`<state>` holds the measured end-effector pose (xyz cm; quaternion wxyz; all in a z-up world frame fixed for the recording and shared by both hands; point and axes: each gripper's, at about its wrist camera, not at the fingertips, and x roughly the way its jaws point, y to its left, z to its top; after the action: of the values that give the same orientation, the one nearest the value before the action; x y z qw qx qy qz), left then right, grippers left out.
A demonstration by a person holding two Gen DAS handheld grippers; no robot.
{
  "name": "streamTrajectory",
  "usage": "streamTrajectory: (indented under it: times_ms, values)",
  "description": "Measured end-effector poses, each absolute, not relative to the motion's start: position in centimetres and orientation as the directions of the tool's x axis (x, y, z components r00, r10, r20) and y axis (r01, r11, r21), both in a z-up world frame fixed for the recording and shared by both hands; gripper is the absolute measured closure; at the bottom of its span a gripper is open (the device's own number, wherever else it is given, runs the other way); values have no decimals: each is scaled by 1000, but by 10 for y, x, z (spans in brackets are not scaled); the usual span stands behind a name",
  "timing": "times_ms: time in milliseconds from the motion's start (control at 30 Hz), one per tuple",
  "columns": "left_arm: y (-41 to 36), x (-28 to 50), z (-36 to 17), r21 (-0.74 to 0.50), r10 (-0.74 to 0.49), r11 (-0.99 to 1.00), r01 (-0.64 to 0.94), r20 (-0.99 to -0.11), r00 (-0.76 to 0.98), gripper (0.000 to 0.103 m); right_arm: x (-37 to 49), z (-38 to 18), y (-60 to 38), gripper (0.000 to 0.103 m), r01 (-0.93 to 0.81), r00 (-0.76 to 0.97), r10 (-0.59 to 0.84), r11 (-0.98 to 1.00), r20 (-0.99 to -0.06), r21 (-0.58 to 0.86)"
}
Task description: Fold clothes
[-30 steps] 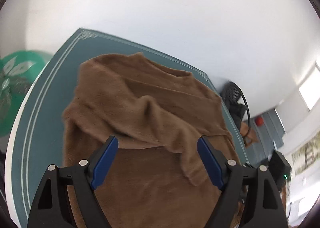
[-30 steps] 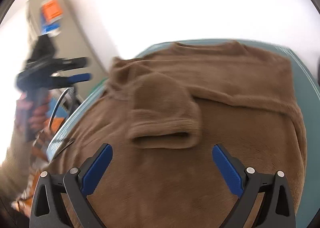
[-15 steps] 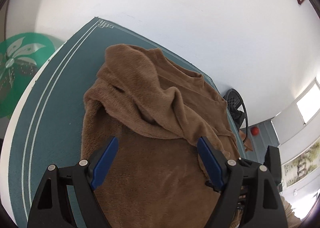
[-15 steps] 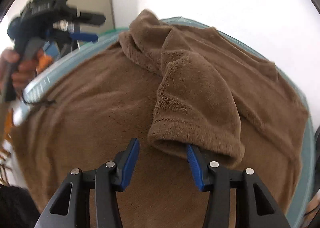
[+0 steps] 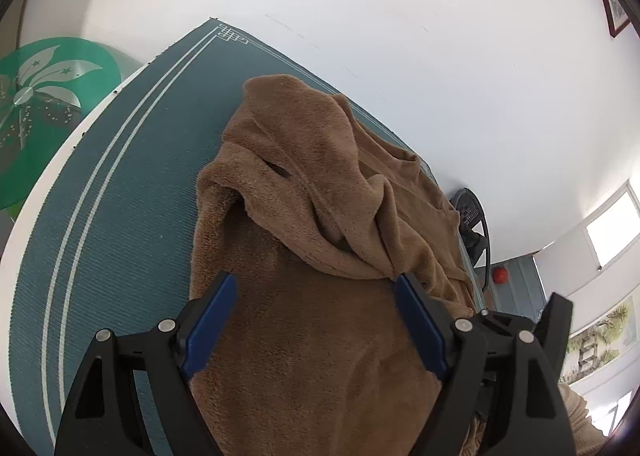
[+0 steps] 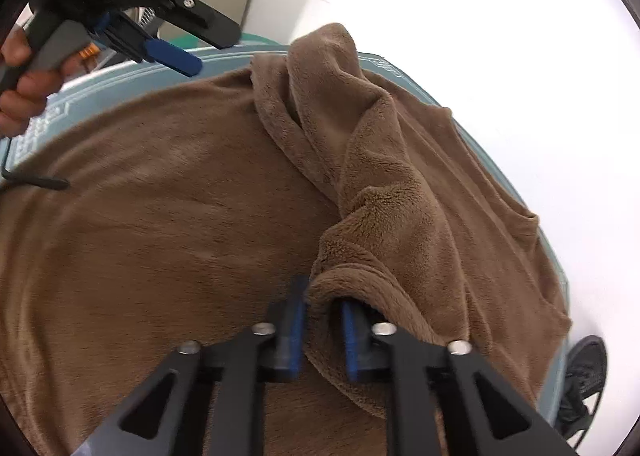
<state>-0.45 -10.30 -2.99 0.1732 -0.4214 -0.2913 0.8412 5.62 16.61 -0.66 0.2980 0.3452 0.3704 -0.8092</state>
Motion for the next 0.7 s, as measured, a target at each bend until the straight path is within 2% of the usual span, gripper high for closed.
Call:
streamTrajectory:
  times_ms: [200,333,433,500,600,700]
  values:
    - [-112,-12,-34,-641,522,-767,-14,-611,-595,19,42,88,180,93,689,-660,-379,-651,-649,-320]
    - [-111,-16,-34,-626,508,-780,-12,-622,-595,19,5,157,229,94,582,-730,-441,-801,-522,-137]
    - [-106,-21,-35,-584,472,-811,-3,-652,-594,19,-29,177,284,94,447,-778,-411,-893,-476,40]
    - [-102,-25,-36,-551,439,-835,9,-674,-594,19,-51,171,320,94,338,-796,-359,-931,-487,135]
    - [-98,-32,-39,-511,399,-859,30,-704,-588,19,-83,132,361,93,191,-748,-255,-967,-613,170]
    - [-92,-39,-41,-474,370,-880,35,-728,-577,19,-105,77,380,93,156,-614,-235,-972,-754,176]
